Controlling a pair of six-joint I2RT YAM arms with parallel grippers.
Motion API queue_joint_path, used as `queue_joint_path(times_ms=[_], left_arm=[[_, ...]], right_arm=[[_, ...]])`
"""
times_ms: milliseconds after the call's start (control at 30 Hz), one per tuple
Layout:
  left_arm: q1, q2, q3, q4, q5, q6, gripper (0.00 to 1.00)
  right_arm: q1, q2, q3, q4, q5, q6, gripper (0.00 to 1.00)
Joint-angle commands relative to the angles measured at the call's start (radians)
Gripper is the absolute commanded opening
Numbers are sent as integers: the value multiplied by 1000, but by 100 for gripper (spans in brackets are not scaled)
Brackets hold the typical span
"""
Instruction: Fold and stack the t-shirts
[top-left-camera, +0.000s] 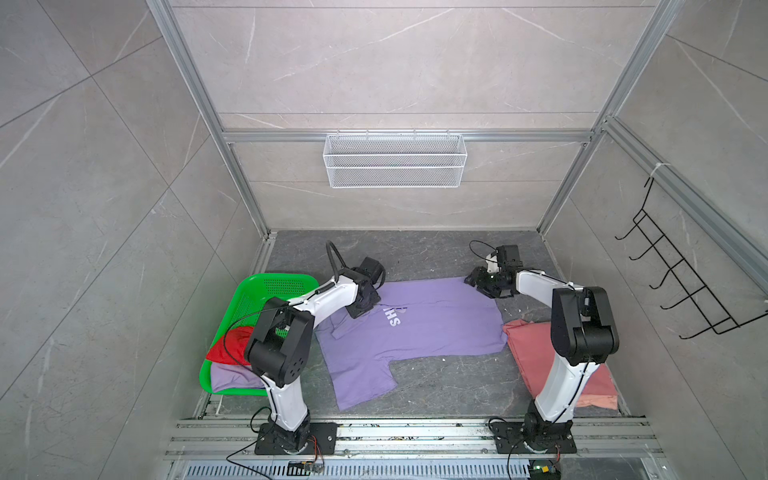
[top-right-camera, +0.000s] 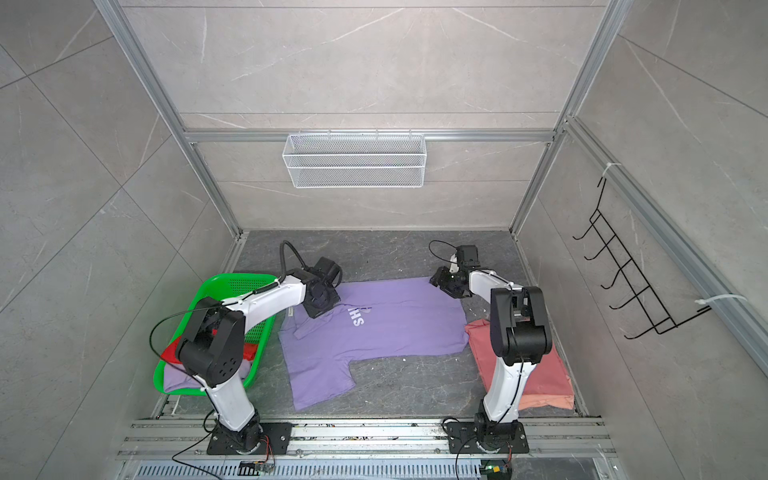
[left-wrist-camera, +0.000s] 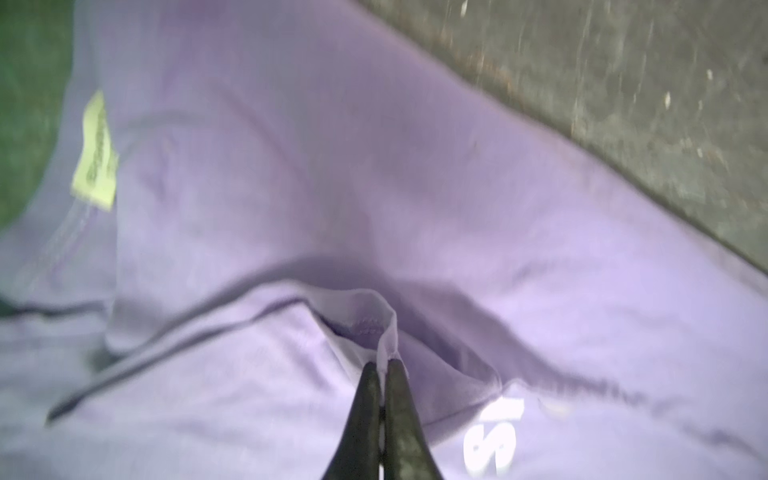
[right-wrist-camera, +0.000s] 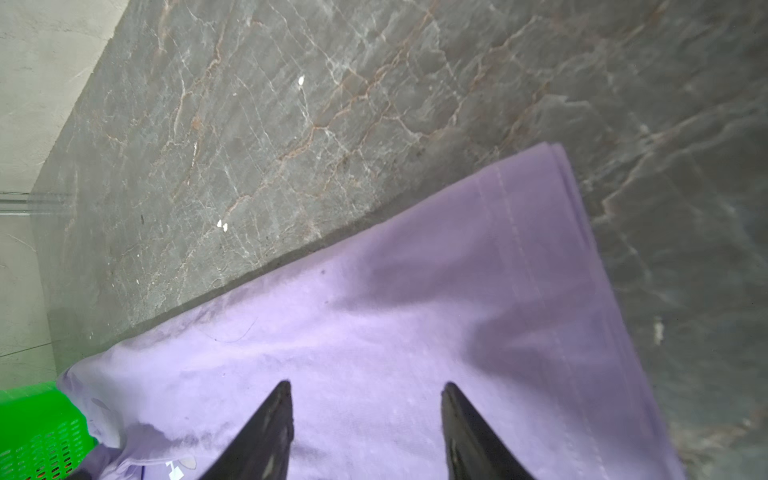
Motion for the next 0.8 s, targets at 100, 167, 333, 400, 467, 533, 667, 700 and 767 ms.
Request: queue_joint_path(times_ms=[100, 167, 333, 400, 467, 533, 667, 700, 767], left_arm=[[-45, -116, -83, 27, 216, -132, 19], [-47, -130, -96, 62, 265, -131, 28], [-42, -136, -28, -29, 147, -40, 45], [-21, -147, -8, -43, 76, 2, 47], [16, -154, 2, -23, 50, 47, 48], [51, -154, -5, 43, 55, 100, 50], [93, -68, 41, 119, 66, 219, 53], [96, -35, 71, 117, 61, 248, 54], [98, 28, 122, 121, 55, 295, 55]], right_arm=[[1, 20, -35, 25, -10, 0, 57], [-1, 20, -39, 27, -10, 3, 57], [1, 8, -40, 21, -16, -3, 57], [1, -2, -42, 17, -20, -8, 57], [0, -10, -42, 10, -28, -15, 57], [0, -16, -41, 3, -34, -23, 57], [1, -26, -40, -6, -42, -30, 59], [2, -28, -42, -3, -45, -26, 61], [0, -35, -51, 8, -55, -15, 62]])
